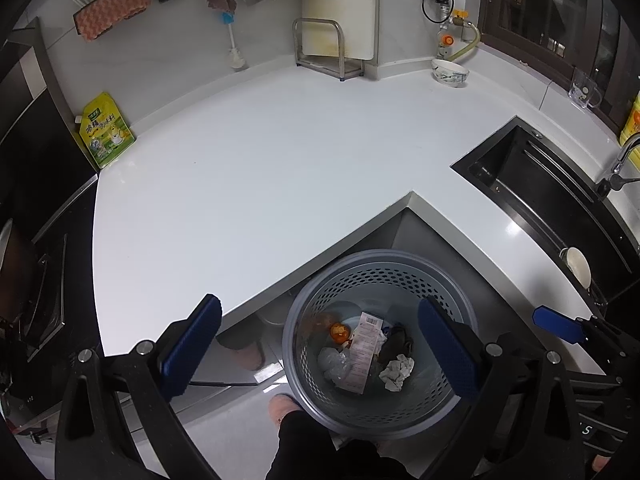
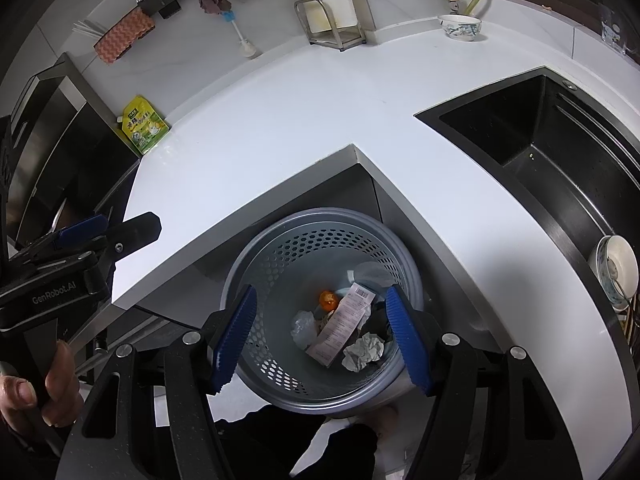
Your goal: Collect trash
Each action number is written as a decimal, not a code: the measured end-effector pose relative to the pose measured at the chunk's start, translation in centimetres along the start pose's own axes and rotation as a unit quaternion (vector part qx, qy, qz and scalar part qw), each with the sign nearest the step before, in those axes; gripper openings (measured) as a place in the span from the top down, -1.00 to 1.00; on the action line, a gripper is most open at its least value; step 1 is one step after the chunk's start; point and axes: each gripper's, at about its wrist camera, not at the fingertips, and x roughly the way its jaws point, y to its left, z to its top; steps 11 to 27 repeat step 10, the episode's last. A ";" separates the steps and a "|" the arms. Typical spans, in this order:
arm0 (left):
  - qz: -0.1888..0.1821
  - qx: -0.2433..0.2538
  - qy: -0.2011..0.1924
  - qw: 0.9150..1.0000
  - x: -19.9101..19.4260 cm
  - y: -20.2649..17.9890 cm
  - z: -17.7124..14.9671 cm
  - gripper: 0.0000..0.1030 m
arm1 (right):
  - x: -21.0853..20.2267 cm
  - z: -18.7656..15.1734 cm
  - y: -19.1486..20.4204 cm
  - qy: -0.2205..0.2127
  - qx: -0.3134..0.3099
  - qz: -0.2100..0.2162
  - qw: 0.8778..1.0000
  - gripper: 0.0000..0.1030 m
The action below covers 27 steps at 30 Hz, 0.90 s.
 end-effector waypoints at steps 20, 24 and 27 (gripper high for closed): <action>0.005 -0.001 0.005 1.000 0.3 0.2 0.1 -0.88 | 0.0 0.0 0.0 0.000 0.000 0.000 1.000 -0.25; 0.005 -0.001 0.005 1.000 0.3 0.2 0.1 -0.88 | 0.0 0.0 0.0 0.000 0.000 0.000 1.000 -0.25; 0.005 -0.001 0.005 1.000 0.3 0.2 0.1 -0.88 | 0.0 0.0 0.0 0.000 0.000 0.000 1.000 -0.25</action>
